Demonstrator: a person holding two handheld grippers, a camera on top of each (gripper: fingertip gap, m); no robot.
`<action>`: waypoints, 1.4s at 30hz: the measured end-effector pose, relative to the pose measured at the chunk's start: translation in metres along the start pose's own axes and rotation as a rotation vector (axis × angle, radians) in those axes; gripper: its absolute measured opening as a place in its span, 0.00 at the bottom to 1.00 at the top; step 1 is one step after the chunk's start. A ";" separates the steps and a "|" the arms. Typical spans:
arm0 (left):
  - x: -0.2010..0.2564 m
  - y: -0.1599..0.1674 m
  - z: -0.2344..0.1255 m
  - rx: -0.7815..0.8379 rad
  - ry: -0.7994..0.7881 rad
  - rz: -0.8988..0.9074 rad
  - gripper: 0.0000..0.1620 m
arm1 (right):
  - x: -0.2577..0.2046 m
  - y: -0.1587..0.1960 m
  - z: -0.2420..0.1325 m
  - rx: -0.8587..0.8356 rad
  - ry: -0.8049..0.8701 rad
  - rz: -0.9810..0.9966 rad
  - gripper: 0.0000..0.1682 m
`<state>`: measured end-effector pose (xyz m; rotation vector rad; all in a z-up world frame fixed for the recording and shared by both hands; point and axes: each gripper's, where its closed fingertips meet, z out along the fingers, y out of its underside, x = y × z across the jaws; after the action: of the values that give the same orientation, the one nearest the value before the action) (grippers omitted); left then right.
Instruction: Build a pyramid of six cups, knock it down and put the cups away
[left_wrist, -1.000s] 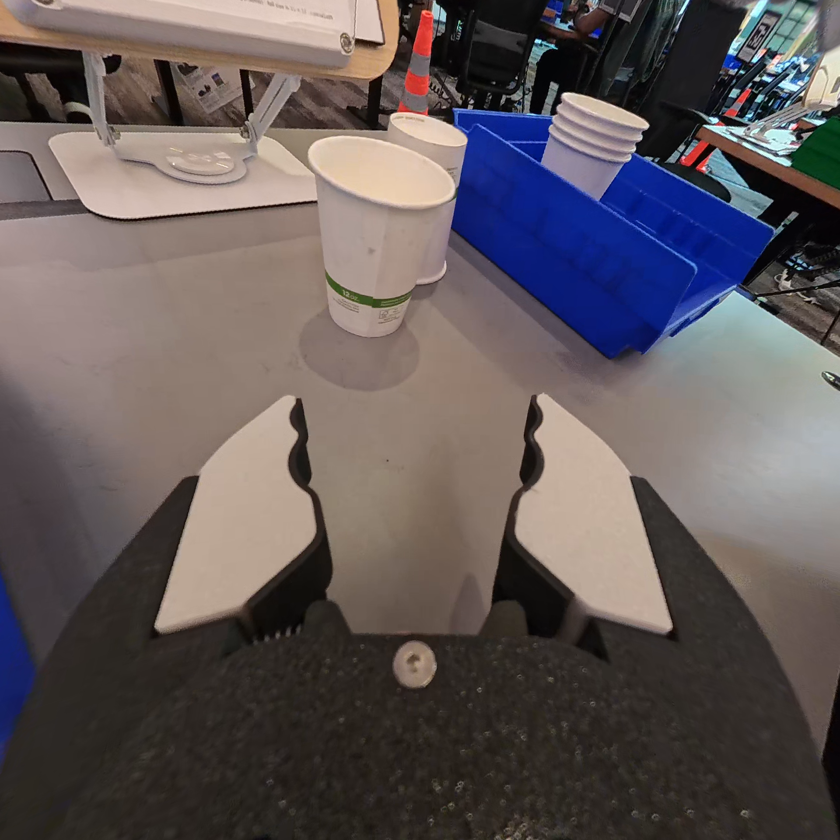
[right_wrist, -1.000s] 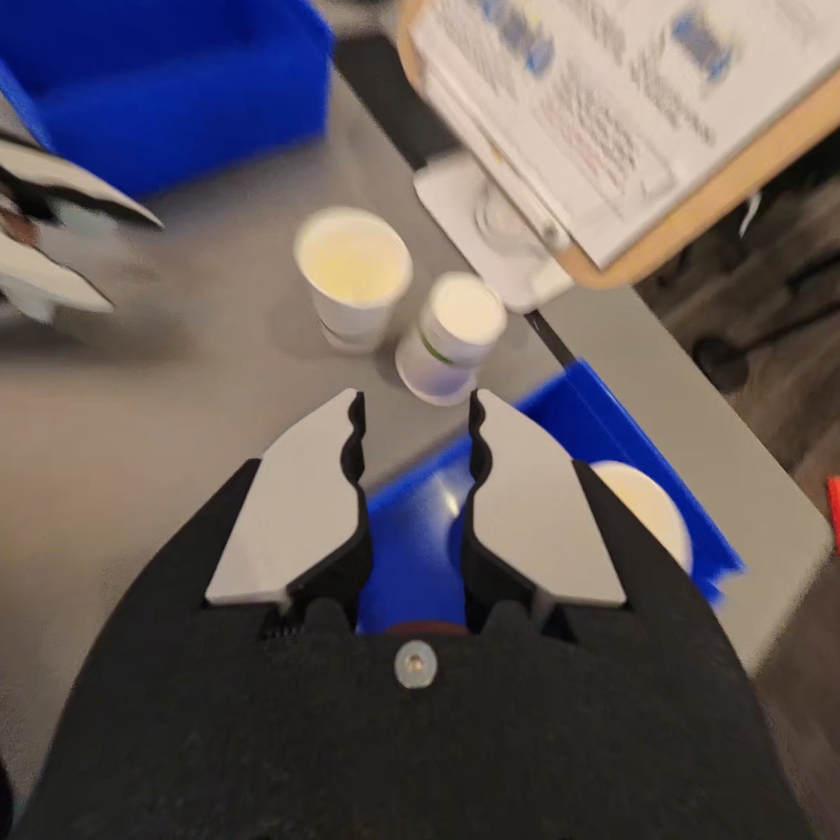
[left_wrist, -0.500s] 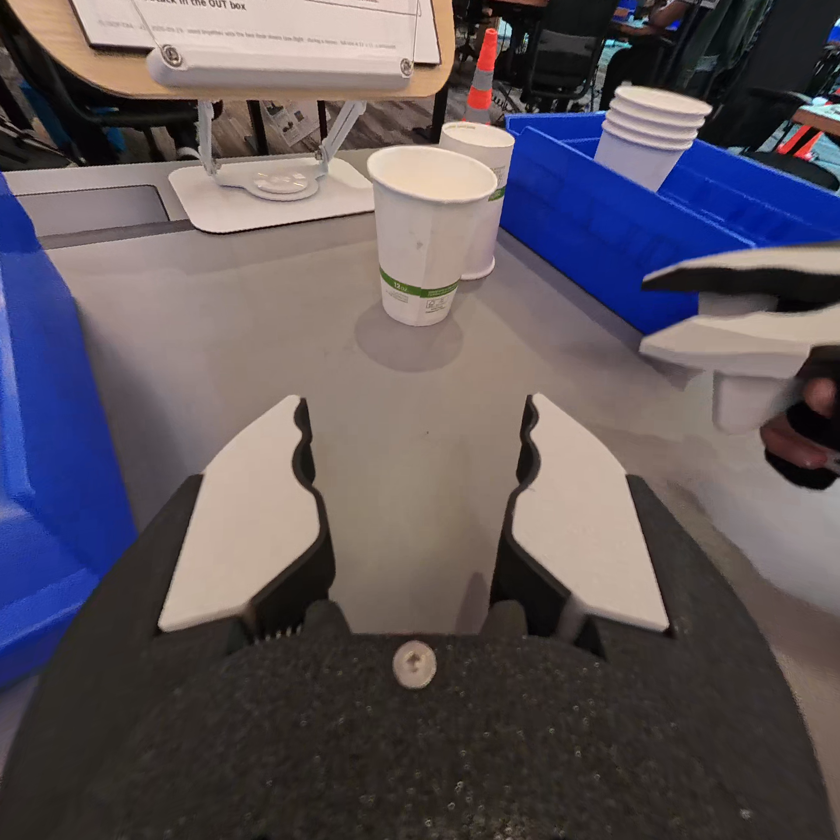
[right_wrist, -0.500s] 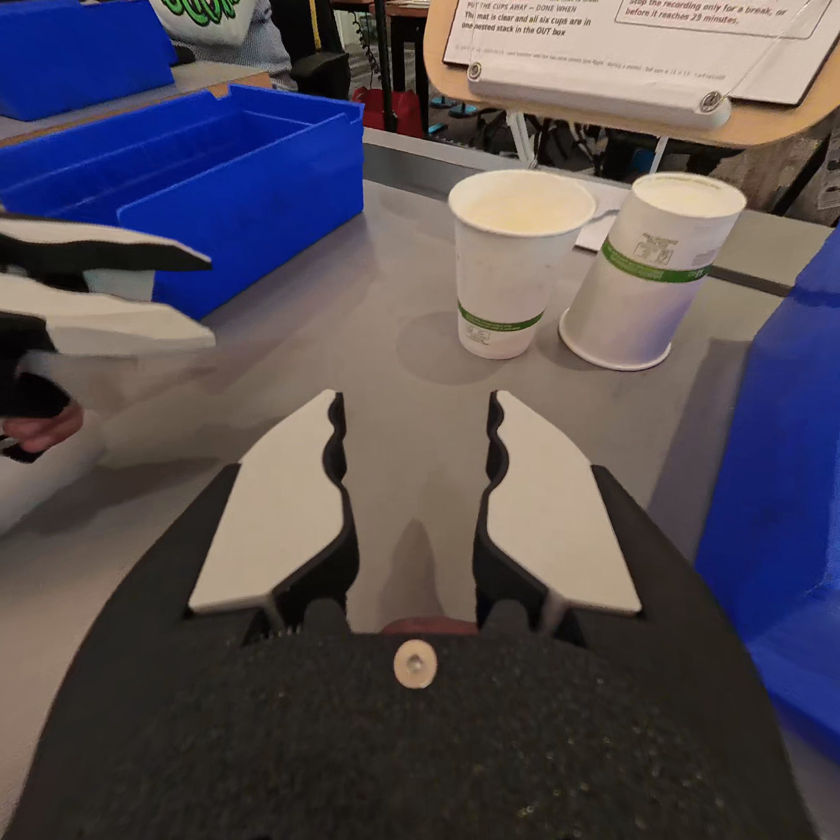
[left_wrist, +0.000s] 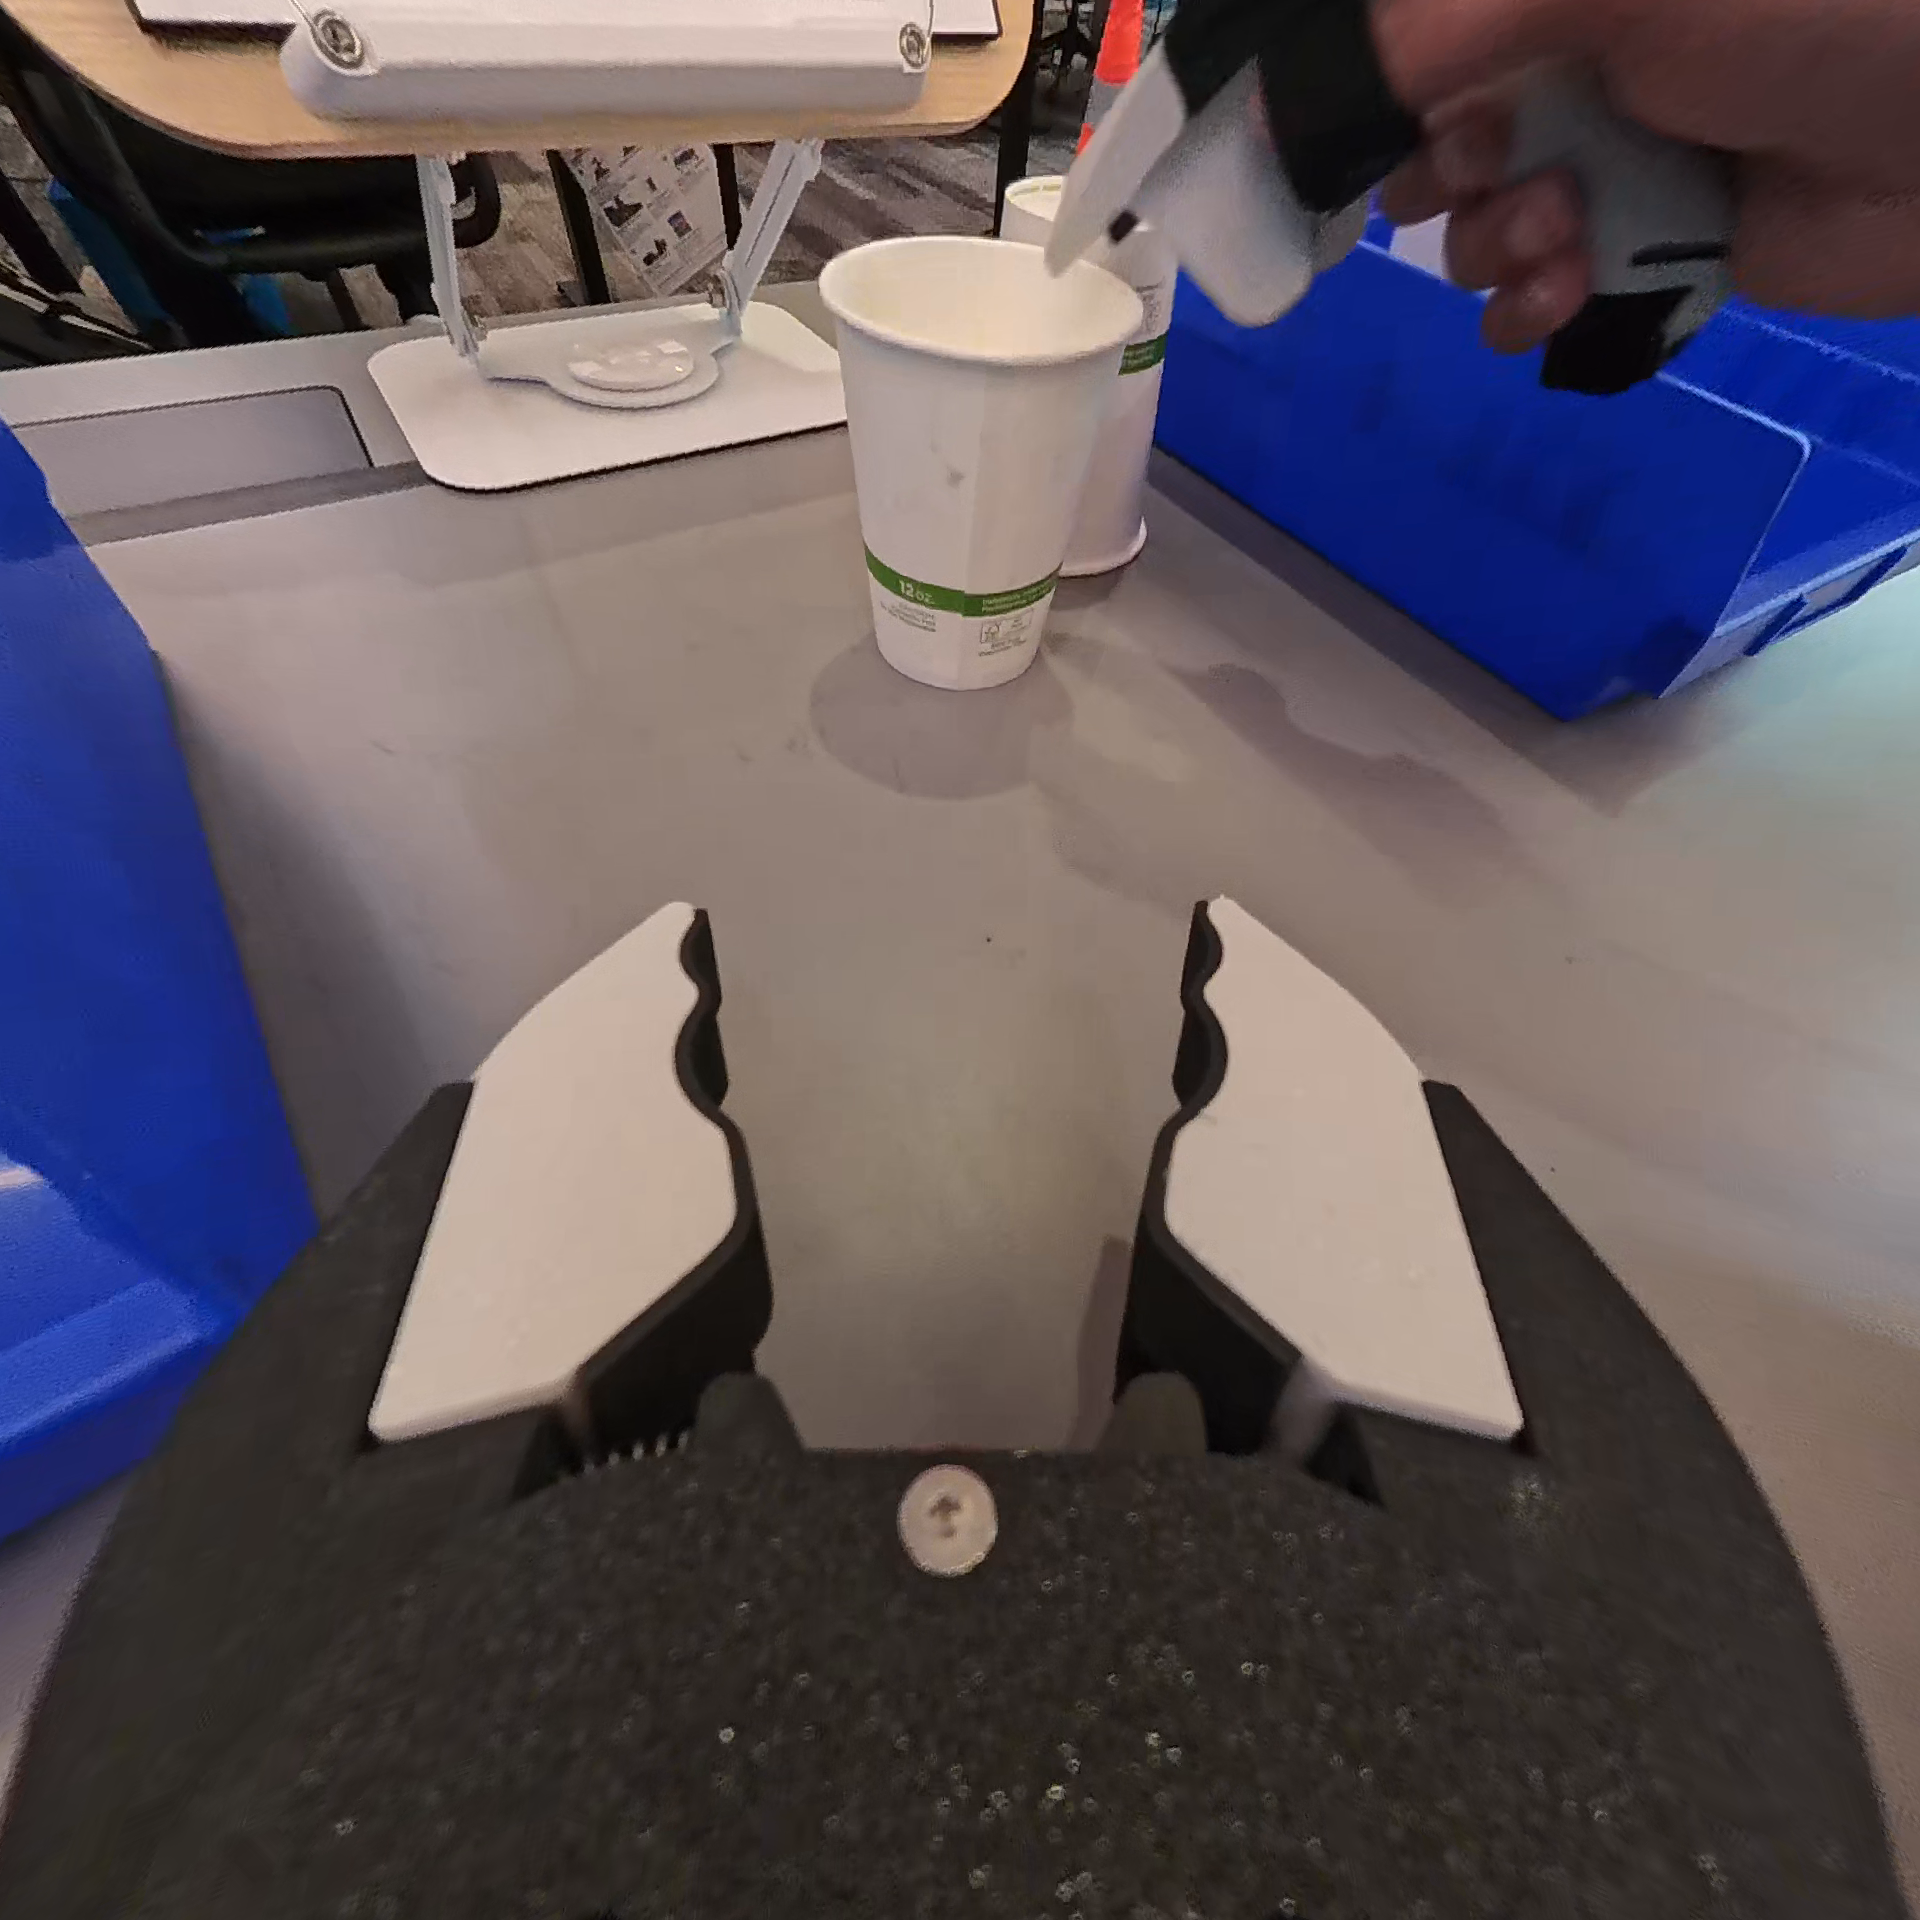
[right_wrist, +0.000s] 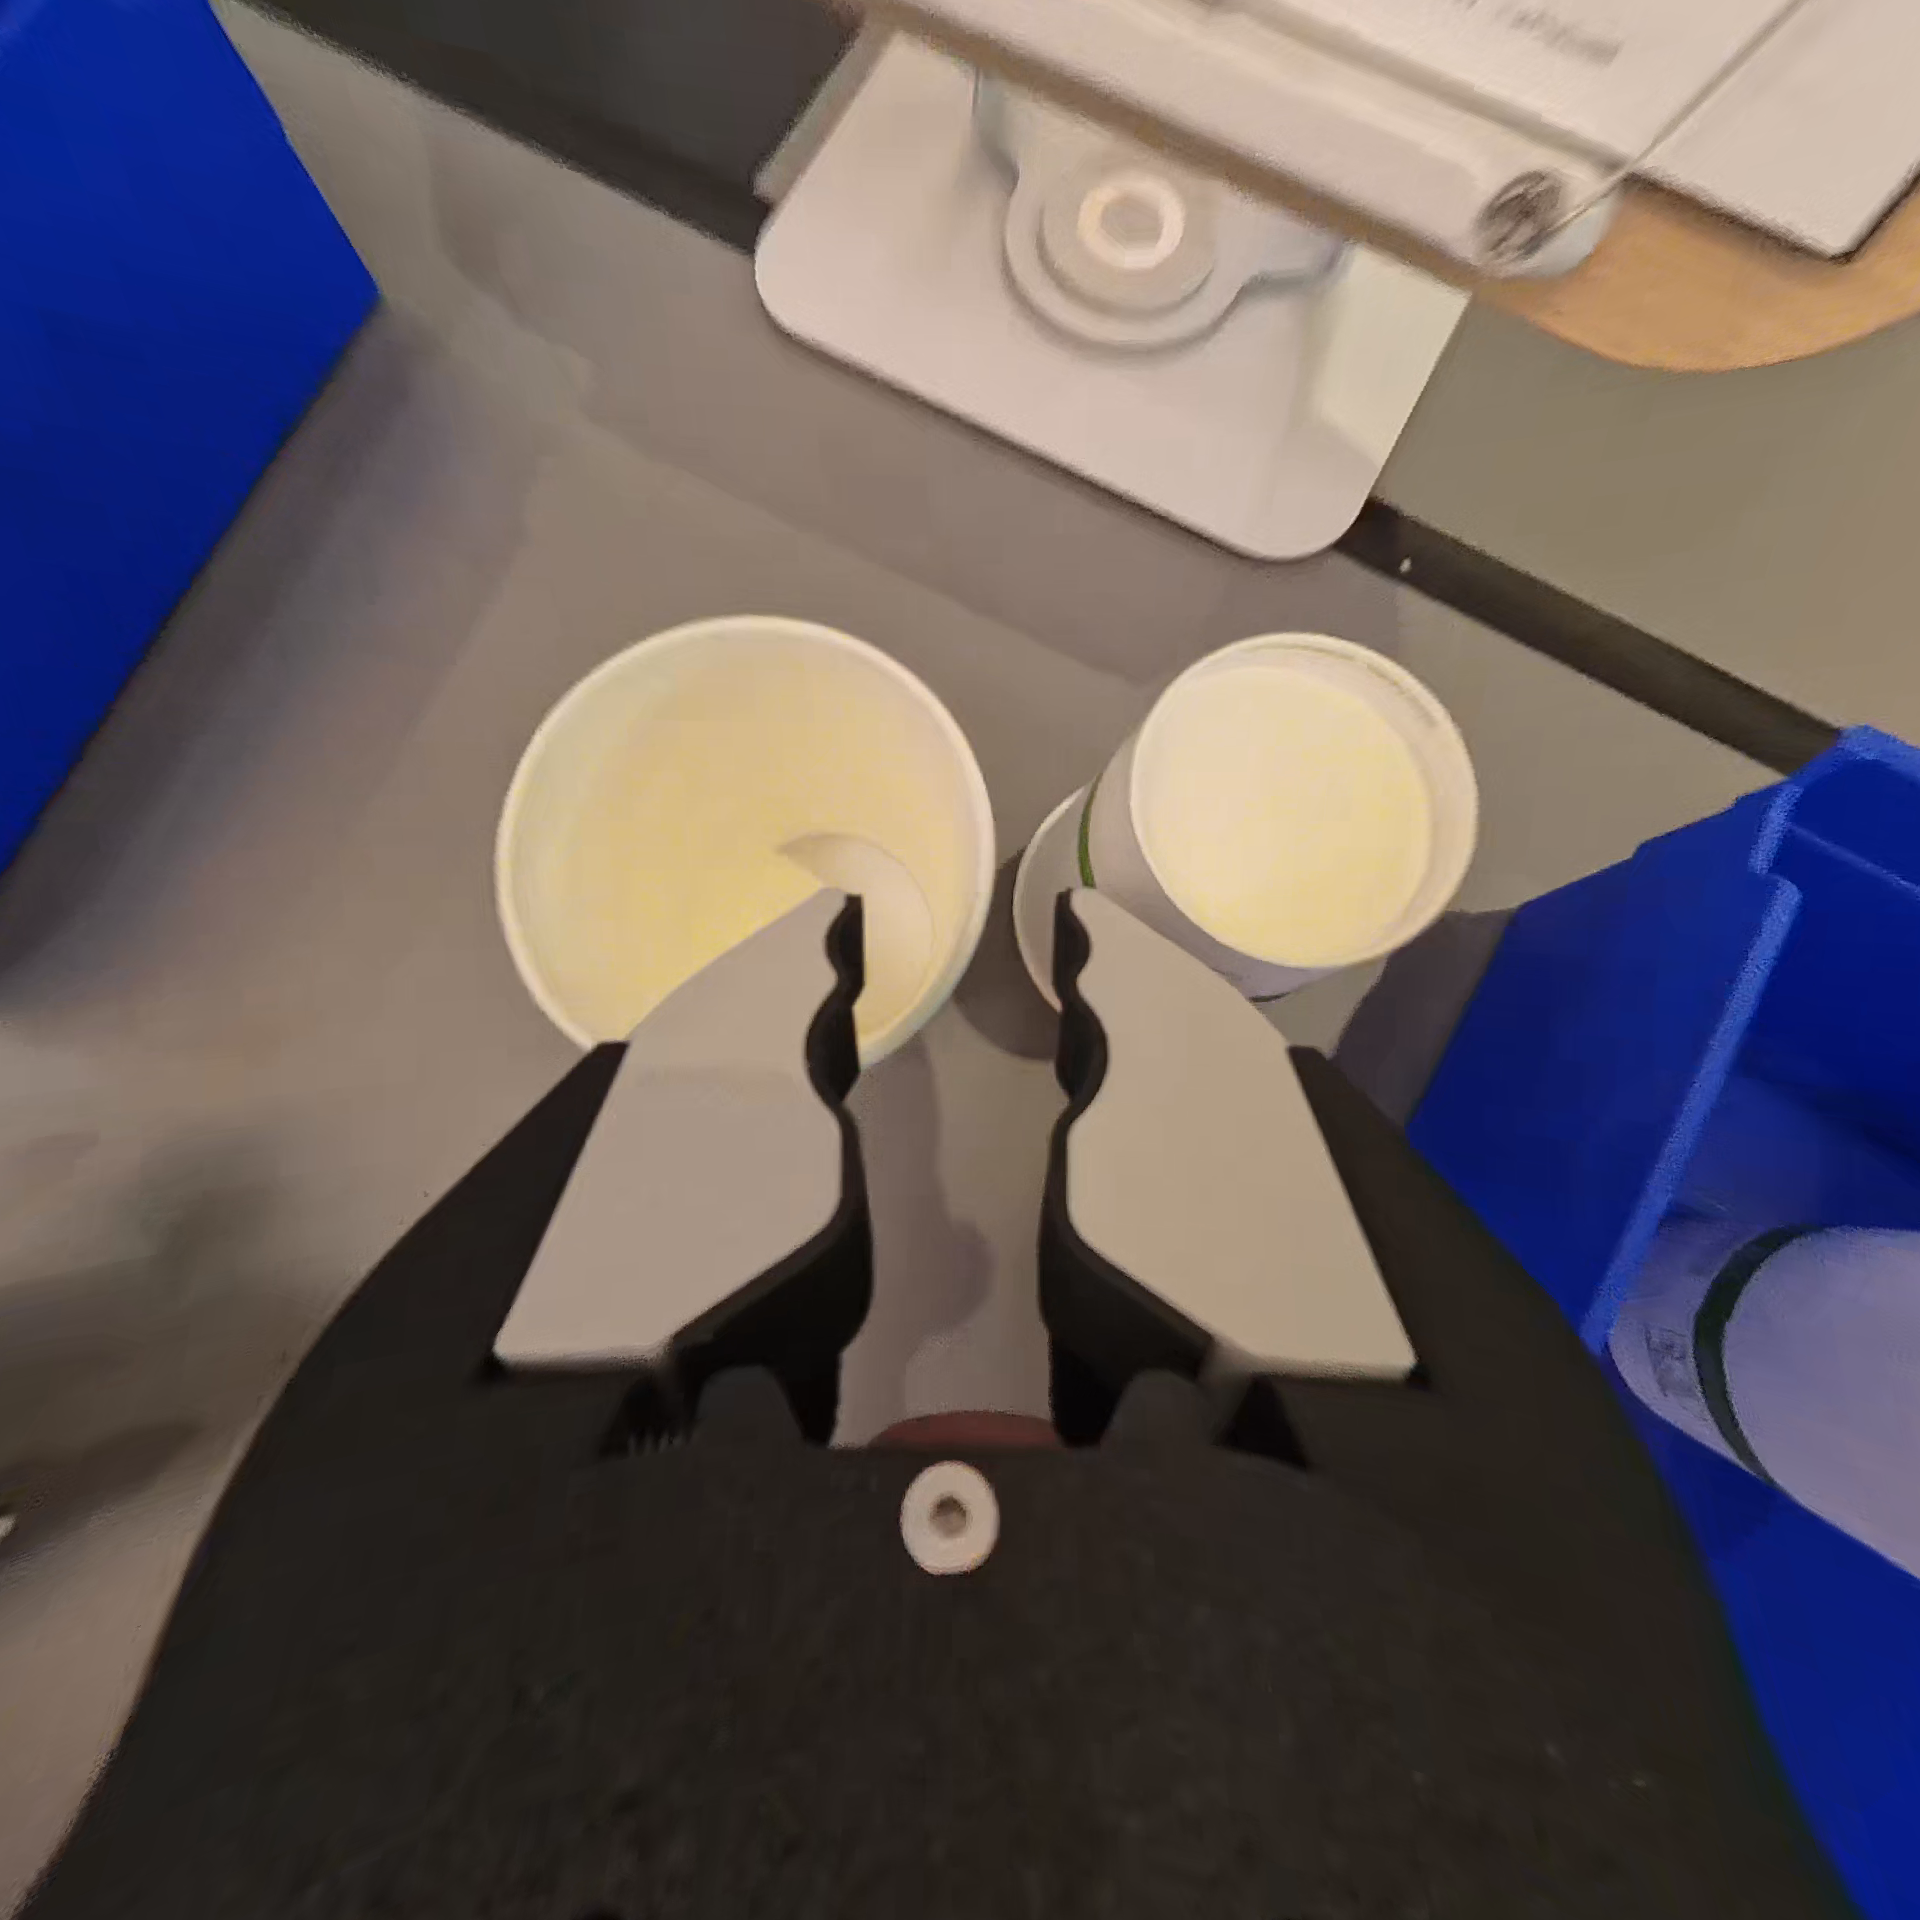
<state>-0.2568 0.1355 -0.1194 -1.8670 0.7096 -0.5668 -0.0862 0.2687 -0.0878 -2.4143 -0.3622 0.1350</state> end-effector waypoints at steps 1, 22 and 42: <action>0.000 0.000 -0.001 0.001 0.002 -0.002 0.52 | -0.001 0.005 0.008 -0.065 0.002 -0.019 0.20; 0.006 0.005 0.001 -0.028 0.067 -0.055 0.50 | 0.109 -0.062 -0.155 0.039 0.081 0.011 0.01; 0.012 0.012 0.008 -0.070 0.094 -0.062 0.49 | 0.252 0.050 -0.115 -0.275 0.180 0.194 0.02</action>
<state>-0.2460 0.1285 -0.1330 -1.9427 0.7436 -0.6813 0.1875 0.2348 -0.0330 -2.7061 -0.0657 -0.0503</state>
